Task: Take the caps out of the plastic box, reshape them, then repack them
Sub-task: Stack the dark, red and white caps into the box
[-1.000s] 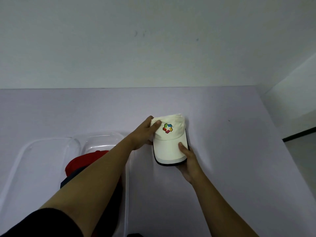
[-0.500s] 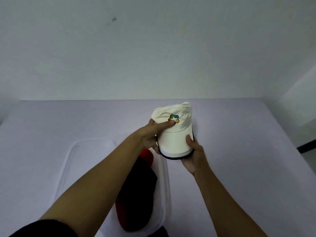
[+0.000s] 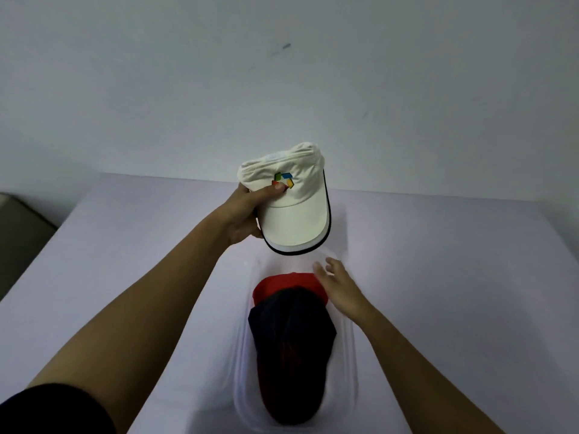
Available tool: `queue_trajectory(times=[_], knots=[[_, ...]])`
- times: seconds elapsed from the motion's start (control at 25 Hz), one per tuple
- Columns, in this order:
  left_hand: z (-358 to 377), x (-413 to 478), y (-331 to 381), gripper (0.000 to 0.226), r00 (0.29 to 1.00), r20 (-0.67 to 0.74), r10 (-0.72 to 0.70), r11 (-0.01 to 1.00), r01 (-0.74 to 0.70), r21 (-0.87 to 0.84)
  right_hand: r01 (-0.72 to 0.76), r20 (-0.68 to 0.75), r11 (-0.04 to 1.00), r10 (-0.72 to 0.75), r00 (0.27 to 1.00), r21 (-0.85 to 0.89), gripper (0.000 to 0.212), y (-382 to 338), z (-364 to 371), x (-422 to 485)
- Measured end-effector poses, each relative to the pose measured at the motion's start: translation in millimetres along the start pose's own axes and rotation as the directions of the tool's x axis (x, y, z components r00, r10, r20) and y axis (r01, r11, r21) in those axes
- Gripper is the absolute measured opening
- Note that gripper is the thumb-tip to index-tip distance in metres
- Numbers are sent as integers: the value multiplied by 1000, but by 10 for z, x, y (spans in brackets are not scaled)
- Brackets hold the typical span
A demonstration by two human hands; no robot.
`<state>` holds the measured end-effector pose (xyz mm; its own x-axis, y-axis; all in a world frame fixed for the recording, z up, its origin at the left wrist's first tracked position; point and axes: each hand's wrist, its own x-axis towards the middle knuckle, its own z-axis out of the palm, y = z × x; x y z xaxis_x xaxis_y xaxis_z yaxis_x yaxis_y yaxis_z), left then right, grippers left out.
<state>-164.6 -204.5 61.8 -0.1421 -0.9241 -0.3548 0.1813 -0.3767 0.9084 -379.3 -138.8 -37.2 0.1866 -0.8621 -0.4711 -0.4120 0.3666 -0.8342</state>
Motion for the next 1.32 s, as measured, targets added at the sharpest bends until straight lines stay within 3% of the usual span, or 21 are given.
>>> queue_trajectory(times=[0.08, 0.2, 0.32, 0.4, 0.52, 0.68, 0.92, 1.08, 1.16, 1.24, 1.28, 1.32], knots=[[-91, 25, 19, 77, 1000, -11, 3, 1000, -3, 15, -20, 90, 965, 46, 995, -263, 102, 90, 123, 42], [-173, 108, -29, 71, 1000, -18, -8, 1000, 8, 4, -68, 145, 929, 129, 981, -363, 125, 28, 242, 208], [-172, 160, -100, 73, 1000, -20, 5, 1000, -5, -15, -95, 204, 926, 180, 962, -365, 109, -64, 158, 309], [-183, 224, -174, 78, 1000, -5, 21, 1000, -21, -6, -16, 264, 924, 126, 956, -382, 95, -95, 112, 288], [-220, 337, -329, 72, 998, -4, 60, 998, -60, 33, 82, 303, 922, 40, 952, -378, 95, -92, 65, 191], [-193, 400, -554, 102, 998, 15, 55, 991, -56, 118, 187, 333, 931, -77, 940, -314, 88, -115, 34, -3], [-108, 314, -940, 60, 977, 204, -57, 948, -11, 318, 256, 336, 933, -163, 928, -254, 85, -141, -17, -148], [-111, 208, -1101, 46, 973, 198, -115, 940, 42, 338, 259, 342, 926, -157, 927, -276, 74, -125, -82, -161], [-137, 187, -1119, 48, 977, 178, -119, 962, 69, 265, 316, 219, 915, -264, 939, -251, 43, -107, -147, -110], [-139, 169, -1102, 52, 978, 165, -127, 963, 82, 256, 442, -91, 862, -475, 875, -247, 15, -71, -256, -7], [-129, 165, -1099, 54, 978, 166, -130, 960, 83, 269, 484, -202, 829, -544, 815, -279, 18, -40, -323, 50], [-121, 155, -1094, 57, 978, 163, -132, 955, 81, 285, 500, -224, 798, -583, 781, -335, 28, -4, -372, 115]])
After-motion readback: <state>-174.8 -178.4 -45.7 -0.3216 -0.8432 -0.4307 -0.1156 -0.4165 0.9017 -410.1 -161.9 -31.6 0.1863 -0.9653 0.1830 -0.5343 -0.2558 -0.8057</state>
